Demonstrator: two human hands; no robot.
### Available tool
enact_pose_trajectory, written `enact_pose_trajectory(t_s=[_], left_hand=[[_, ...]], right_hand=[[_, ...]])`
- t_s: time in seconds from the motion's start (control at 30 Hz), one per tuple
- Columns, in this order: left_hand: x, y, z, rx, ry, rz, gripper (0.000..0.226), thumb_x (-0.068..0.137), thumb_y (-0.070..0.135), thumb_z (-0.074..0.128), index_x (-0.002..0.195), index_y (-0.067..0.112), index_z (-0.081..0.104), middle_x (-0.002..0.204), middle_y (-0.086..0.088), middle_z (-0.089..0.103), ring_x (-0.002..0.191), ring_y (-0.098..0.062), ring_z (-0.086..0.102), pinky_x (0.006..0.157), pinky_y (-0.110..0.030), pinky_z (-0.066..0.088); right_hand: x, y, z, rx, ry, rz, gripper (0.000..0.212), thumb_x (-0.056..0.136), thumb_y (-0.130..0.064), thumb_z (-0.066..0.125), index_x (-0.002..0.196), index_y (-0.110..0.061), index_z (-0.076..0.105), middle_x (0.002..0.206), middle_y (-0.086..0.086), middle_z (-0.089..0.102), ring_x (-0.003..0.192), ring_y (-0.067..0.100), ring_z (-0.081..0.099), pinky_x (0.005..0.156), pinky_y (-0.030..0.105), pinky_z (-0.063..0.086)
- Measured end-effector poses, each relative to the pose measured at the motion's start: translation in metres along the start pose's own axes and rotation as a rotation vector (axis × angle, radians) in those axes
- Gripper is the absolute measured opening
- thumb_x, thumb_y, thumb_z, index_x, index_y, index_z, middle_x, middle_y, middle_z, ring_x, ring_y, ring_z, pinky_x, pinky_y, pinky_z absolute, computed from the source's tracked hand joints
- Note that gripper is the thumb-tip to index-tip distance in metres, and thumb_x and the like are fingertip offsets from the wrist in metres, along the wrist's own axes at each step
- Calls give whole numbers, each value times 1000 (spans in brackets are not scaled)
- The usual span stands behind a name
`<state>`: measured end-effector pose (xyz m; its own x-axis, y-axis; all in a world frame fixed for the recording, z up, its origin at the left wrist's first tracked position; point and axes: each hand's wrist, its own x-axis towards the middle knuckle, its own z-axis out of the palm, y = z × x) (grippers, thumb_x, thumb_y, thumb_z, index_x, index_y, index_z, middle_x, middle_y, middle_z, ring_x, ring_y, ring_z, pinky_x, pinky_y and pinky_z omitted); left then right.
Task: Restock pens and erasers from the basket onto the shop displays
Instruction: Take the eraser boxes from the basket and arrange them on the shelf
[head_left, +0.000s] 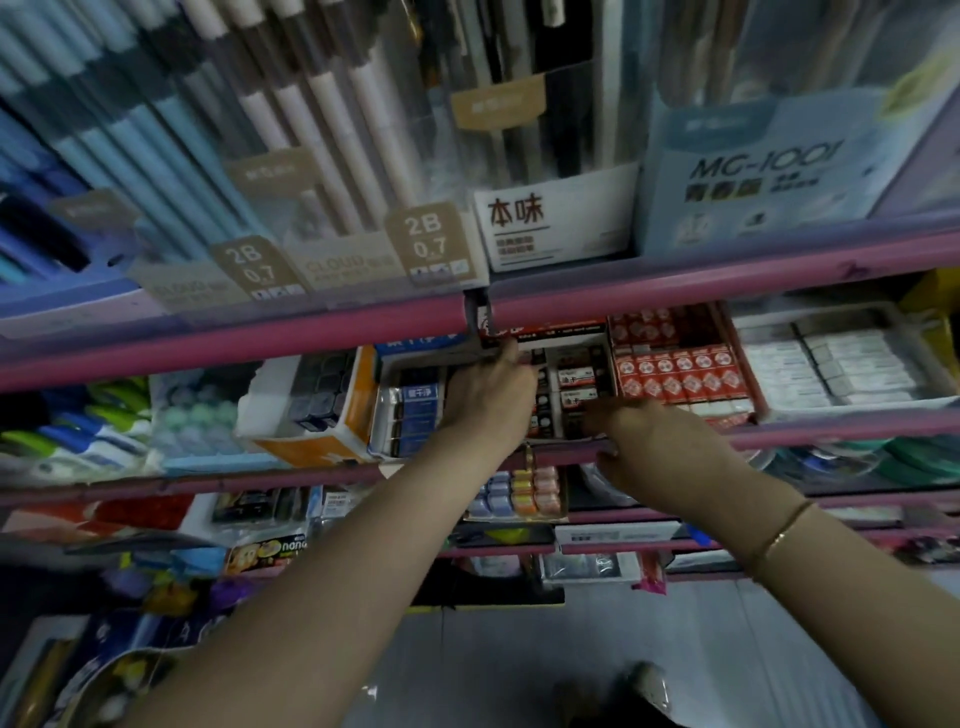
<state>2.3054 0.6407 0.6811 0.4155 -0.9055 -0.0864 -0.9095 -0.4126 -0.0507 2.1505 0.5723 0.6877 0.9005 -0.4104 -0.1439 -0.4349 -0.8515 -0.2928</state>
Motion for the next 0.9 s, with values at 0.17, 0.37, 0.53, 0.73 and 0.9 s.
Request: enact_pose_trajectory(t_s=[0.17, 0.37, 0.53, 0.73, 0.9], left_hand=[[0, 1, 0, -95, 2, -23, 54, 79, -11, 52, 126, 16, 57, 126, -5, 48, 103, -29, 59, 78, -37, 50], [1, 4, -4, -28, -12, 15, 49, 81, -9, 48, 122, 17, 58, 116, -8, 61, 98, -29, 62, 66, -33, 45], [2, 2, -2, 5, 19, 26, 52, 80, -8, 50, 124, 19, 56, 113, -7, 65, 96, -28, 64, 61, -31, 40], [0, -8, 0, -542, 64, -192, 8, 92, 24, 59, 98, 22, 65, 101, 2, 64, 88, -17, 62, 66, -18, 43], [-6, 1, -9, -1565, 186, -724, 12, 86, 36, 67, 84, 25, 70, 89, 2, 73, 81, -14, 68, 63, -25, 56]], right_hand=[[5, 7, 1, 12, -28, -42, 37, 87, -20, 57, 125, -20, 54, 113, 5, 65, 97, 25, 64, 77, 31, 52], [8, 18, -3, 107, -135, -49, 46, 86, -23, 58, 131, -24, 50, 123, 7, 59, 102, 25, 61, 74, 27, 45], [11, 24, -5, 198, -213, -36, 47, 87, -26, 61, 133, -23, 50, 131, 5, 55, 110, 22, 57, 84, 26, 45], [20, 14, -20, 855, 70, 181, 8, 82, -23, 71, 75, -19, 71, 74, -2, 71, 68, 10, 64, 52, 12, 45], [26, -9, -25, 1095, -44, 146, 34, 69, -33, 80, 92, -9, 69, 84, 22, 71, 76, 26, 68, 69, 21, 52]])
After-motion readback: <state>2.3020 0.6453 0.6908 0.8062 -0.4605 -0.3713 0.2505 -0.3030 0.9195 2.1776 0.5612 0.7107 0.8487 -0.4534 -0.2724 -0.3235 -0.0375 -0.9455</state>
